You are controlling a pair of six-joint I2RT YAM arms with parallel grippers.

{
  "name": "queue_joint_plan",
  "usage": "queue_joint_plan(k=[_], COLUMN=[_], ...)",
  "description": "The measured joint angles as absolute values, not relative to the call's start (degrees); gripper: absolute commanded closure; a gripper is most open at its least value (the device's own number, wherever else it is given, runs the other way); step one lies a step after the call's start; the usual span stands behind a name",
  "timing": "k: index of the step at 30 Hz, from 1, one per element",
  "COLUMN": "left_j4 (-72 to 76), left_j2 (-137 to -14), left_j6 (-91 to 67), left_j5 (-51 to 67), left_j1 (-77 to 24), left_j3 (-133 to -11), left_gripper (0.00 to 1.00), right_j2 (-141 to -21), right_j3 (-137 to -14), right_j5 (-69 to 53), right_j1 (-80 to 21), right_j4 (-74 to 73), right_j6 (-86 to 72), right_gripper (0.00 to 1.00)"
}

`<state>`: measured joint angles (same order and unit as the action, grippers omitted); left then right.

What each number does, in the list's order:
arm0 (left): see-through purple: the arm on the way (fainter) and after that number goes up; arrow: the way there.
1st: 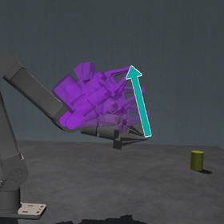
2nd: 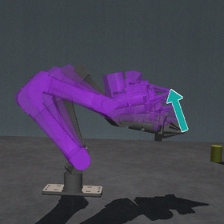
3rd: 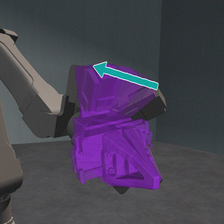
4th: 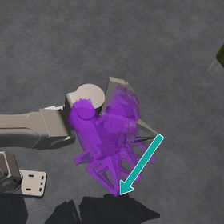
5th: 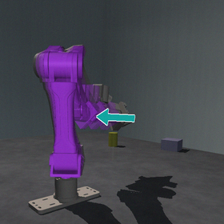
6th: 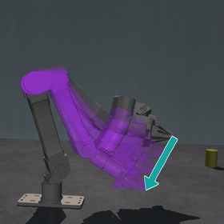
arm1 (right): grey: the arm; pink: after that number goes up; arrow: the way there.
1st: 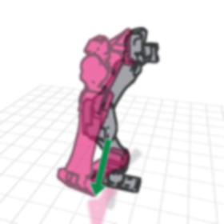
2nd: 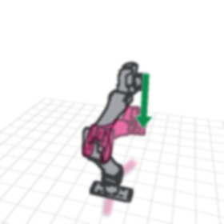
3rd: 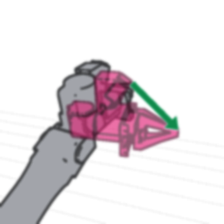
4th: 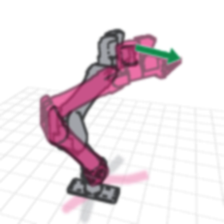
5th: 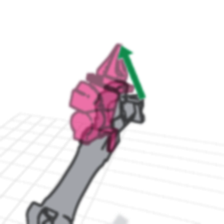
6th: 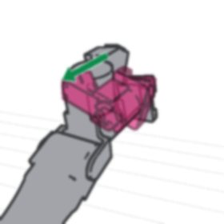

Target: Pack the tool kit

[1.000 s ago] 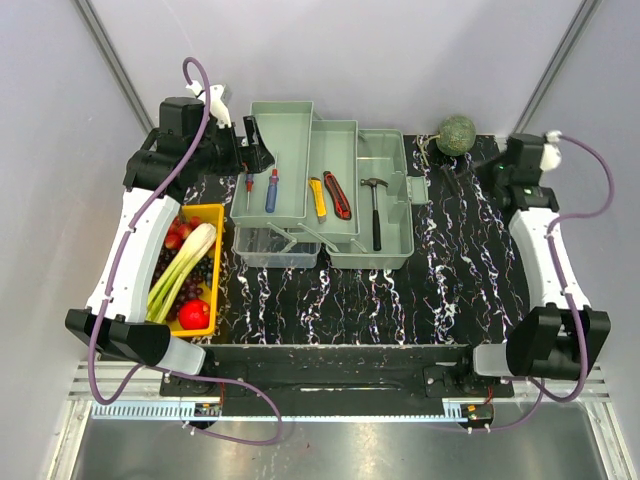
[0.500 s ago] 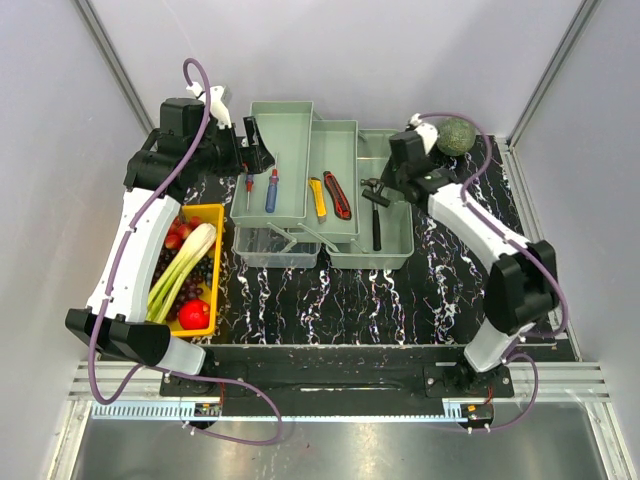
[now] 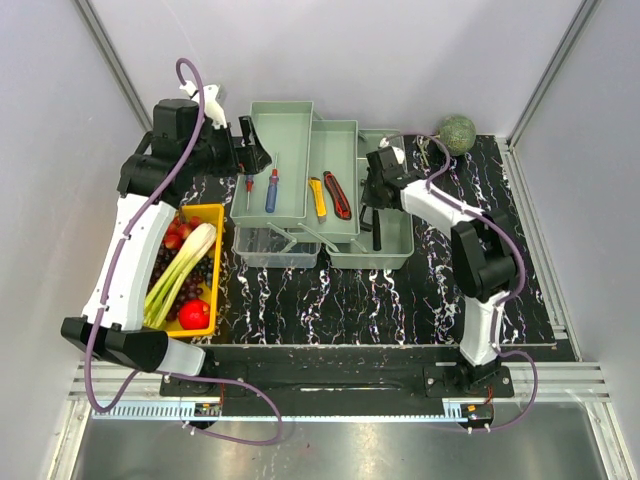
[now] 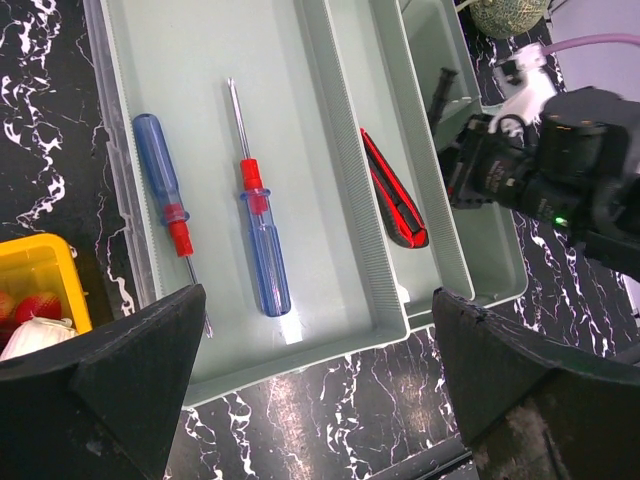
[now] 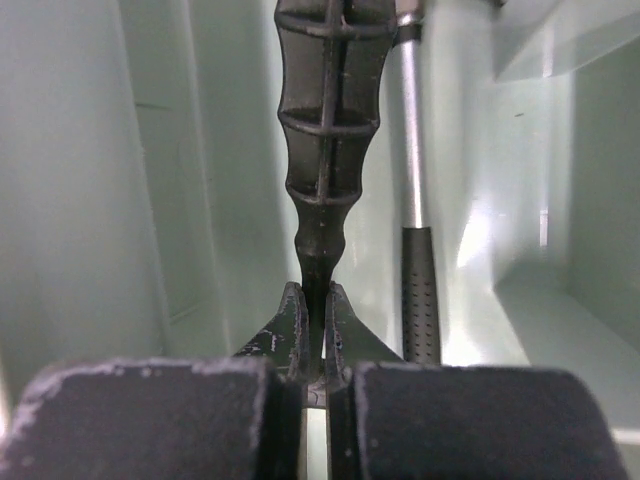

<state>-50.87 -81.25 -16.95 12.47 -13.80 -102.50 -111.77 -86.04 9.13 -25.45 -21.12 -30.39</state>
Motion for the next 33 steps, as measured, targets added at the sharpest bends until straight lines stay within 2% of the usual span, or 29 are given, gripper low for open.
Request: queue_joint_plan(k=[4, 8, 11, 14, 22, 28, 33], left_j4=[-50.9, -50.9, -50.9, -50.9, -50.7, -47.9, -43.5], left_j2=[-80.4, -80.2, -80.2, -80.2, -80.7, -81.8, -84.0], left_j6=[-17.0, -17.0, -17.0, -17.0, -17.6, -20.3, -21.0], left_j5=[11.9, 11.5, 11.5, 11.5, 10.0, 9.6, 10.1], left_j1=[-13.8, -13.8, -13.8, -13.4, -9.1, -1.1, 4.0], left_j3=[-102.5, -102.5, -102.5, -102.5, -103.3, -102.7, -98.2], left_gripper=[0.01, 0.01, 0.01, 0.01, 0.01, 0.01, 0.14], right_j2=[-116.5, -119.6, -121.1, -121.5, -119.4, -109.2, -100.9], right_j3=[-87.6, -89.6, -92.5, -93.4, -93.3, -91.1, -88.0], right_j5=[5.6, 4.0, 4.1, 5.3, 9.8, 14.4, 16.2], right_j1=[-25.5, -25.4, -25.1, -25.1, -25.1, -24.9, -23.4], right_j4=[-20.9, -21.6, -23.9, -25.5, -27.2, -27.3, -27.0], right_j6=[-30.4, -30.3, -30.2, -30.1, -29.6, -29.7, -29.7], right_gripper=[0.99, 0.7, 0.55, 0.48, 0.57, 0.58, 0.56])
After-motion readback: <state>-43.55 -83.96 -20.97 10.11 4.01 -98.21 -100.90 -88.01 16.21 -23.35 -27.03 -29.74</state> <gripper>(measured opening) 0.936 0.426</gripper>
